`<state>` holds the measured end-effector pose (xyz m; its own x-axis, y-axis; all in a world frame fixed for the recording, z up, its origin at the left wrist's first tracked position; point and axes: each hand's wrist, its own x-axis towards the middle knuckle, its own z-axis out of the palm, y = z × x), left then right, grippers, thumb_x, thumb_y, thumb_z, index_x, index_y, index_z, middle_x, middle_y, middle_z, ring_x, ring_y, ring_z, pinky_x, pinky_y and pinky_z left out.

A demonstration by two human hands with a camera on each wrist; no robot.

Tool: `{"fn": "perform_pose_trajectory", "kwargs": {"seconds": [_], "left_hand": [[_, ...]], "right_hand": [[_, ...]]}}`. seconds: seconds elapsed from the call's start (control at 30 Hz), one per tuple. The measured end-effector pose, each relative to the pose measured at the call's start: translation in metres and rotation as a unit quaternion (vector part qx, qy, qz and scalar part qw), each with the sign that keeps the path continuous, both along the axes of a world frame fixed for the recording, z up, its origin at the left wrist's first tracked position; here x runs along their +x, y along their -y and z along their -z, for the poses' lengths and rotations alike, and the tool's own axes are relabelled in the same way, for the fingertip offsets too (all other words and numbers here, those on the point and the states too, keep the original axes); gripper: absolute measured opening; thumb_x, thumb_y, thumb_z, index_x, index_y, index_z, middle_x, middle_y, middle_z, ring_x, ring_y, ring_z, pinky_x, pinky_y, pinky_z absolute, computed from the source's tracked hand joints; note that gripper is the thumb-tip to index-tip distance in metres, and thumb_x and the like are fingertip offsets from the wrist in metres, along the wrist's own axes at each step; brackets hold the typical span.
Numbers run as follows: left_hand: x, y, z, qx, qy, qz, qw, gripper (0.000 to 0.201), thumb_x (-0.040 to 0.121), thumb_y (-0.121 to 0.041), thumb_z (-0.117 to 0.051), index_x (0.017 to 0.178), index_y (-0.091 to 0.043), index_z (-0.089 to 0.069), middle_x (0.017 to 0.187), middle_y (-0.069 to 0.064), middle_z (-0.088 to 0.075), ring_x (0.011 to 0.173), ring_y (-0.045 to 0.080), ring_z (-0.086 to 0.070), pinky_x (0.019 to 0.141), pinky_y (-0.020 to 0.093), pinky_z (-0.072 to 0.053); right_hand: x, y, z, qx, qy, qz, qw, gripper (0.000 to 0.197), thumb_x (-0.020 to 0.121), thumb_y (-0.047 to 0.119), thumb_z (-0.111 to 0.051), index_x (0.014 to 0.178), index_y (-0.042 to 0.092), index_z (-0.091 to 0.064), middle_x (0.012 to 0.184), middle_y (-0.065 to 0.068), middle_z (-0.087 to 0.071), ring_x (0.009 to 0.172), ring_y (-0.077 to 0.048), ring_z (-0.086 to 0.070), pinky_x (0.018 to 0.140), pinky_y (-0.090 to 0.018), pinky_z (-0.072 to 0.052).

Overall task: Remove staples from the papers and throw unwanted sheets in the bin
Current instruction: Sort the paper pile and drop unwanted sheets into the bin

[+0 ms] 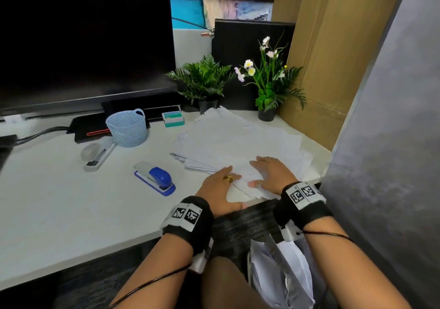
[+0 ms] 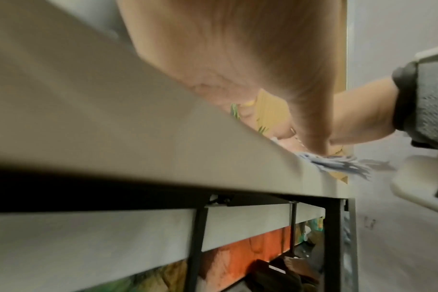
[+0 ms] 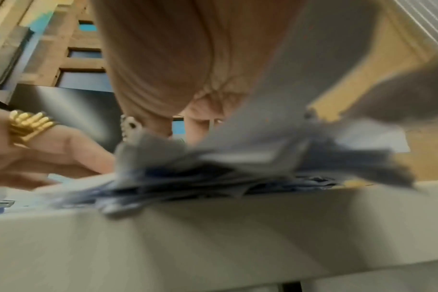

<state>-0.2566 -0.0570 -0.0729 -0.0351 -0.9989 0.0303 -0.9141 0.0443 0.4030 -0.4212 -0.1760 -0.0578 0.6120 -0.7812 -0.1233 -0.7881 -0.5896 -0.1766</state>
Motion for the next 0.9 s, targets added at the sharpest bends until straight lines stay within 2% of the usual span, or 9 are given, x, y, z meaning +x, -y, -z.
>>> {"fn": "perform_pose_trajectory", "kwargs": {"seconds": [0.17, 0.27, 0.37, 0.43, 0.5, 0.63, 0.73, 0.8, 0.9], "left_hand": [[0.034, -0.032, -0.002, 0.023, 0.028, 0.002, 0.999, 0.052, 0.092, -0.047, -0.049, 0.138, -0.025, -0.043, 0.155, -0.005, -0.018, 0.136, 0.018, -0.03, 0.11, 0.026, -0.022], [0.033, -0.051, -0.005, -0.044, -0.145, -0.085, 0.985, 0.043, 0.098, -0.044, -0.036, 0.127, -0.017, -0.054, 0.134, 0.001, -0.047, 0.121, 0.017, -0.047, 0.103, 0.026, -0.033], [0.031, -0.062, -0.024, -0.117, -0.369, -0.224, 0.894, 0.07, 0.084, -0.065, -0.027, 0.111, -0.01, -0.062, 0.101, 0.006, -0.063, 0.093, 0.019, -0.061, 0.087, 0.028, -0.044], [0.04, -0.063, -0.037, -0.089, -0.493, -0.259, 0.826, 0.077, 0.075, -0.073, -0.025, 0.11, -0.015, -0.063, 0.095, 0.007, -0.068, 0.085, 0.021, -0.066, 0.083, 0.033, -0.051], [0.054, -0.068, -0.045, -0.049, -0.549, -0.237, 0.8, 0.061, 0.084, -0.067, -0.037, 0.111, -0.02, -0.064, 0.099, 0.004, -0.072, 0.09, 0.019, -0.069, 0.083, 0.036, -0.054], [0.076, -0.082, -0.045, -0.053, -0.475, -0.266, 0.838, 0.027, 0.089, -0.006, -0.053, 0.115, -0.009, -0.059, 0.112, 0.013, -0.067, 0.104, 0.027, -0.063, 0.095, 0.046, -0.049], [0.098, -0.103, -0.059, -0.146, -0.427, -0.313, 0.836, 0.03, 0.089, 0.001, -0.049, 0.118, -0.006, -0.054, 0.118, 0.01, -0.062, 0.109, 0.028, -0.059, 0.099, 0.047, -0.045], [0.116, -0.122, -0.077, -0.207, -0.39, -0.37, 0.817, 0.028, 0.093, 0.001, -0.045, 0.119, -0.01, -0.05, 0.119, 0.009, -0.058, 0.11, 0.027, -0.055, 0.1, 0.044, -0.044], [0.137, -0.152, -0.099, -0.253, -0.283, -0.452, 0.807, 0.032, 0.094, 0.004, -0.04, 0.124, -0.005, -0.047, 0.121, 0.018, -0.054, 0.111, 0.034, -0.052, 0.098, 0.036, -0.041]], "right_hand": [[0.013, -0.021, -0.003, -0.086, 0.062, 0.018, 0.994, 0.036, 0.092, 0.034, -0.054, 0.128, 0.028, -0.057, 0.132, -0.001, -0.052, 0.129, -0.023, -0.036, 0.112, -0.048, -0.022], [0.025, -0.04, -0.01, -0.15, 0.169, -0.009, 0.974, 0.025, 0.094, 0.032, -0.053, 0.107, 0.022, -0.071, 0.112, -0.002, -0.065, 0.116, -0.022, -0.05, 0.112, -0.048, -0.021], [0.05, -0.067, -0.016, -0.234, 0.302, -0.1, 0.919, 0.021, 0.081, 0.025, -0.059, 0.089, 0.017, -0.077, 0.088, -0.003, -0.074, 0.079, -0.024, -0.069, 0.083, -0.041, -0.053], [0.068, -0.094, -0.018, -0.244, 0.335, -0.162, 0.895, 0.027, 0.079, 0.022, -0.052, 0.087, 0.017, -0.077, 0.08, -0.001, -0.074, 0.065, -0.02, -0.069, 0.067, -0.028, -0.056], [0.083, -0.117, -0.016, -0.242, 0.338, -0.2, 0.887, 0.034, 0.078, 0.023, -0.045, 0.09, 0.019, -0.076, 0.079, 0.003, -0.074, 0.063, -0.017, -0.067, 0.068, -0.022, -0.048], [0.101, -0.141, -0.007, -0.21, 0.305, -0.26, 0.892, 0.034, 0.086, 0.031, -0.044, 0.101, 0.023, -0.072, 0.088, 0.008, -0.073, 0.073, -0.014, -0.066, 0.077, -0.02, -0.034], [0.102, -0.145, -0.015, -0.16, 0.39, -0.184, 0.888, 0.044, 0.09, 0.052, -0.043, 0.1, 0.021, -0.071, 0.093, 0.006, -0.071, 0.086, -0.012, -0.06, 0.082, -0.024, -0.036], [0.102, -0.137, -0.029, -0.129, 0.448, -0.078, 0.881, 0.029, 0.089, 0.039, -0.054, 0.087, 0.015, -0.069, 0.08, 0.004, -0.064, 0.077, -0.014, -0.055, 0.071, -0.024, -0.037], [0.119, -0.116, -0.046, -0.06, 0.355, 0.018, 0.933, 0.018, 0.091, 0.019, -0.056, 0.079, 0.008, -0.064, 0.076, -0.004, -0.061, 0.074, -0.02, -0.055, 0.066, -0.022, -0.036]]}}
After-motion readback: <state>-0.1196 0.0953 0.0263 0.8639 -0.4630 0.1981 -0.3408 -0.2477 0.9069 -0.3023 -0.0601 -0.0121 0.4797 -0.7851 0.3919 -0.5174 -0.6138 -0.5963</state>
